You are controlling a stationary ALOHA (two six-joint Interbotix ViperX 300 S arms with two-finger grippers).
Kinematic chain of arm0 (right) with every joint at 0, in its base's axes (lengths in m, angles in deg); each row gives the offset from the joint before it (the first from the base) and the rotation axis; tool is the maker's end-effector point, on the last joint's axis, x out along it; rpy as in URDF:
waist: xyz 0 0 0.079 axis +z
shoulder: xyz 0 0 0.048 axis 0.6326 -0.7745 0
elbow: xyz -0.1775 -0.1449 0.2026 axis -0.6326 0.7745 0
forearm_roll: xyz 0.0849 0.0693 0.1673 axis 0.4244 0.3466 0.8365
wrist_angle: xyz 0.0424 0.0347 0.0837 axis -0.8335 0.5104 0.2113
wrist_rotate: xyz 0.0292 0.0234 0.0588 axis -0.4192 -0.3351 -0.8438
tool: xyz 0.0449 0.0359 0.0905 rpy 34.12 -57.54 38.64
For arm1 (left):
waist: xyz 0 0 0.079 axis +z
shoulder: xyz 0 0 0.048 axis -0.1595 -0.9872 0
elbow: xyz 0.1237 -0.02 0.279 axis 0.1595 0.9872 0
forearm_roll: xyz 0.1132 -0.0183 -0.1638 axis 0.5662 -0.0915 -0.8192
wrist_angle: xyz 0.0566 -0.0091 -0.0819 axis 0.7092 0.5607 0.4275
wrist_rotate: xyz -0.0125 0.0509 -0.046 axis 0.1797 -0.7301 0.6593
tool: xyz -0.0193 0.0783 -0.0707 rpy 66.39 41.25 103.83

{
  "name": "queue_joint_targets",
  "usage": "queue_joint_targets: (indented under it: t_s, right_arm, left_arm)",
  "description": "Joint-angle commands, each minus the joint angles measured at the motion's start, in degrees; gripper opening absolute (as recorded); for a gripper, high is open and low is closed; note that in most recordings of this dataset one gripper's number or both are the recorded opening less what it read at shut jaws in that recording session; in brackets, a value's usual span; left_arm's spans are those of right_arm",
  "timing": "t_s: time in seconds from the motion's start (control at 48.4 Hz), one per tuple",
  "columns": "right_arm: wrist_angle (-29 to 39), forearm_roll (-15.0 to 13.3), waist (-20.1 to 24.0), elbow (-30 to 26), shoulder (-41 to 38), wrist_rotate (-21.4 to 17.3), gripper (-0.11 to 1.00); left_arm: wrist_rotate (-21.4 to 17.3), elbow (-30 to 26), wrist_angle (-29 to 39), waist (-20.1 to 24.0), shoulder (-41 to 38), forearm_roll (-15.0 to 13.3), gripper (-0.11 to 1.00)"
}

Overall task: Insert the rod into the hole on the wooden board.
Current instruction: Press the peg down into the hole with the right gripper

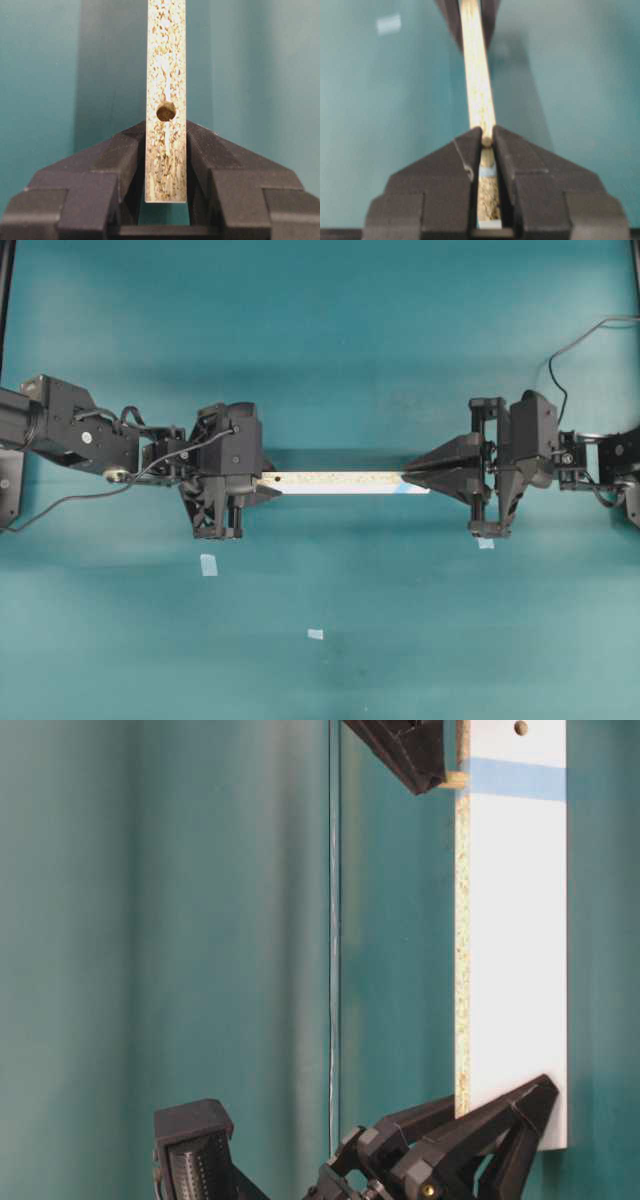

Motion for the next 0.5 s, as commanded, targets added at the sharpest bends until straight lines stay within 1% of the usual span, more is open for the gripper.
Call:
queue_joint_targets:
  t_s: [0.0,0.289,0.476]
  right_arm:
    - [0.3,0.2,0.1,-0.1,1.1,0.0,0.09]
    - [2.1,0.2,0.2,-0.2,1.1,0.0,0.09]
    - [6.8,0.1,0.4,-0.4,1.3,0.0,0.09]
  left_arm:
    - [0.1,-0.9,0.0,0.0,0.7,0.1,0.32]
    - [0.1,-1.1,0.4,0.0,0.7,0.1,0.32]
    - [0.1,-1.5,0.6,0.0,0.7,0.1,0.32]
